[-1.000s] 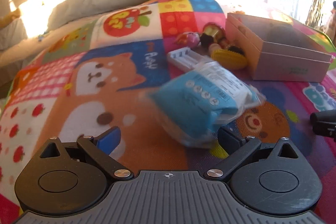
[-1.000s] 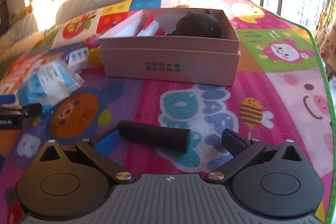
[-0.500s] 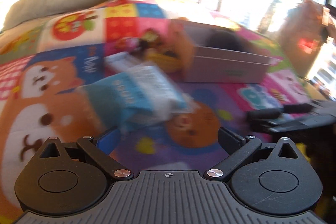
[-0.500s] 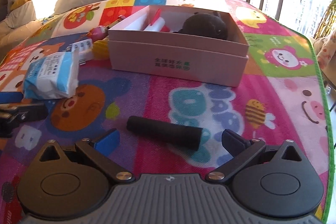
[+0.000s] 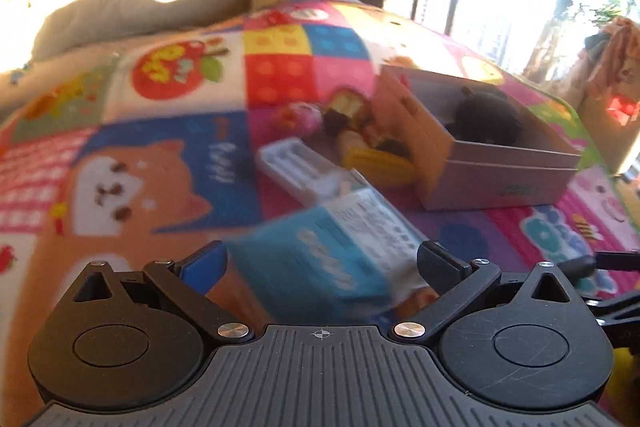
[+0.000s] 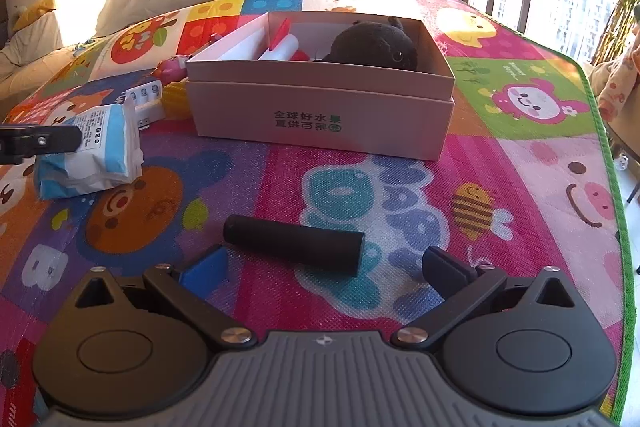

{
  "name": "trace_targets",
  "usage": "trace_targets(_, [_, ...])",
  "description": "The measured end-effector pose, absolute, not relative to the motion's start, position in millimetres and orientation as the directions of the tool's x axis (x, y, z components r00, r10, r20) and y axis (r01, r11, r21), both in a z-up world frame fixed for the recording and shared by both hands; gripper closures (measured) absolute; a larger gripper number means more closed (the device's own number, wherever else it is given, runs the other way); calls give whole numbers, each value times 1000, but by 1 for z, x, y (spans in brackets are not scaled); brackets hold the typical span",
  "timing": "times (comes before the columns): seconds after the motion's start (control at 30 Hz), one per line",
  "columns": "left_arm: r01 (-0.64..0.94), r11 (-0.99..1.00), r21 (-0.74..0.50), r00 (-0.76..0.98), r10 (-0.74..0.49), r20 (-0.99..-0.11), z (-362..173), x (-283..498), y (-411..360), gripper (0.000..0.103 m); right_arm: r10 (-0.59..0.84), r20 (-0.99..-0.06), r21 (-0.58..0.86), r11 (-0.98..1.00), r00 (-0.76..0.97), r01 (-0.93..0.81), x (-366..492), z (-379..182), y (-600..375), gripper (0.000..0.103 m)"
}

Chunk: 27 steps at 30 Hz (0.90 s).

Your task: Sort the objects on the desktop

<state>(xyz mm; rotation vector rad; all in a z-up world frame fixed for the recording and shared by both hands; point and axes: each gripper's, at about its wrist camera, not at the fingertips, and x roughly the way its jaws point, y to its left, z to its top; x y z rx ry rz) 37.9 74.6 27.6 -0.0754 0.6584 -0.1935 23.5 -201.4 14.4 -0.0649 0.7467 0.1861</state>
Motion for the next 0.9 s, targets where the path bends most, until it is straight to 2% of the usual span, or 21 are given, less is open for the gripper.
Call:
trace_targets(0.1, [271, 953, -138, 746, -298, -595, 26, 21, 56, 0, 146, -681, 9, 982, 718, -191, 24, 14, -202, 0])
trace_targets(0.23, [303, 943, -137, 722, -321, -614, 20, 3, 38, 0, 146, -683, 4, 981, 715, -196, 24, 14, -200, 0])
trace_targets(0.4, [179, 984, 25, 755, -120, -645, 17, -3, 26, 0, 141, -686, 9, 983, 714, -186, 28, 16, -197, 0])
trace_targets(0.47, [153, 987, 57, 758, -80, -647, 17, -2, 26, 0, 146, -687, 25, 984, 712, -177, 30, 17, -194, 0])
trace_targets(0.5, [147, 988, 56, 757, -76, -649, 17, -2, 27, 0, 153, -687, 33, 983, 710, -180, 30, 18, -192, 2])
trace_targets(0.63, [147, 988, 49, 762, -81, -643, 21, -3, 28, 0, 160, -681, 3, 977, 715, -215, 29, 22, -181, 25])
trace_targets(0.9, [149, 984, 103, 793, -57, -607, 31, 7, 21, 0, 164, -692, -2, 974, 703, -228, 20, 26, -190, 27])
